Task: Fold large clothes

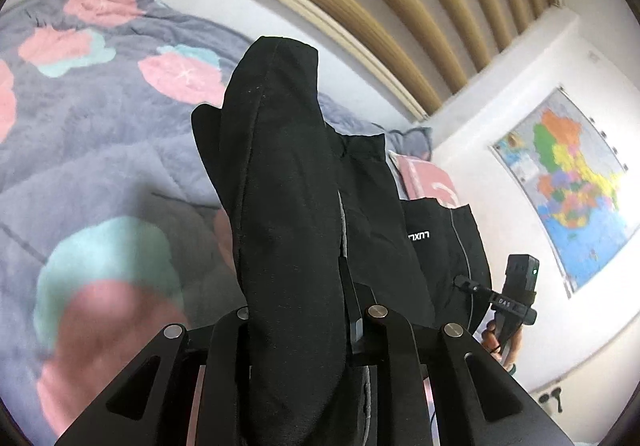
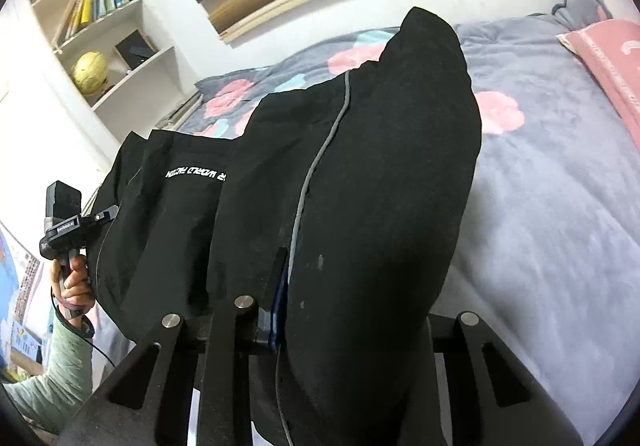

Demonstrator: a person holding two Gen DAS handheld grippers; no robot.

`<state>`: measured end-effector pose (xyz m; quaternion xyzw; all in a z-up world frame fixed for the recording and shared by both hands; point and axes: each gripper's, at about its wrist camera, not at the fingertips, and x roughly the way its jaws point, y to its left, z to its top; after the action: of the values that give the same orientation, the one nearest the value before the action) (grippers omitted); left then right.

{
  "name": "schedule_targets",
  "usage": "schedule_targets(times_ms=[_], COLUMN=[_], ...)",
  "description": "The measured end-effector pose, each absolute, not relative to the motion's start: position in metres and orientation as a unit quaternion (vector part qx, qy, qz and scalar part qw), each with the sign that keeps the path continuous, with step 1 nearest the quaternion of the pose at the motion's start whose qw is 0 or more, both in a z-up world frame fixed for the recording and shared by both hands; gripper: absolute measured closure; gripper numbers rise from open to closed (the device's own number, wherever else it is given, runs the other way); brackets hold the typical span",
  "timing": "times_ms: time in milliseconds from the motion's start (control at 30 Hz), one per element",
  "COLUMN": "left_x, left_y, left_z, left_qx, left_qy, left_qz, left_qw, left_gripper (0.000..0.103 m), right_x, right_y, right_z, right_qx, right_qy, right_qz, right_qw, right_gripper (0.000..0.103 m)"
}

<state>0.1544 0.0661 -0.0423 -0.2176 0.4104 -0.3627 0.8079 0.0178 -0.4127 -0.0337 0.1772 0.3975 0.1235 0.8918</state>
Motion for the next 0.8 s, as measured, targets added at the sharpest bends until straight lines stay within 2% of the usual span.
schedule_targets(times_ms=[200, 400, 467, 567, 600, 667, 733, 800], left_x=[0.100, 0.086, 0.089, 0.098, 0.099, 0.097, 0.089, 0.080], left_y=[0.076, 0.076, 0.083, 0.104, 0.111, 0.124, 0.130, 0.132], left_z=[-0.049, -0.116, -0.143, -0.175, -0.183, -0.187, -0.177, -0.158], left_qx=[-0.212, -0.216, -0.216, -0.270, -0.284, -0.299, -0.286, -0.248], left_qy=[0.426, 0.479, 0.491, 0.509, 0.513, 0.512, 0.503, 0.492], left_qz=[-0.366, -0.338, -0.298, -0.284, -0.277, -0.269, -0.261, -0.239], left_qw=[0.800, 0.781, 0.790, 0.766, 0.761, 0.759, 0.773, 0.800], left_gripper=[0.082, 0.080, 0.073, 0.061, 0.058, 0.052, 0.052, 0.052], right_x=[-0.037, -0.051, -0.051, -0.053, -0.055, -0.059, -0.066, -0.070], right_y=[-0.401, -0.404, -0.409, -0.427, -0.433, -0.441, -0.445, -0.443], right_z=[-0.039, -0.098, -0.119, -0.139, -0.145, -0.149, -0.146, -0.134], right_qx=[0.178, 0.184, 0.181, 0.222, 0.233, 0.245, 0.245, 0.228], right_qy=[0.438, 0.492, 0.502, 0.501, 0.502, 0.501, 0.501, 0.496], right_qz=[0.106, 0.068, 0.038, 0.023, 0.012, 0.007, -0.010, -0.029], right_qw=[0.875, 0.848, 0.845, 0.836, 0.833, 0.830, 0.830, 0.838], right_gripper=[0.070, 0.068, 0.061, 0.051, 0.044, 0.039, 0.032, 0.031])
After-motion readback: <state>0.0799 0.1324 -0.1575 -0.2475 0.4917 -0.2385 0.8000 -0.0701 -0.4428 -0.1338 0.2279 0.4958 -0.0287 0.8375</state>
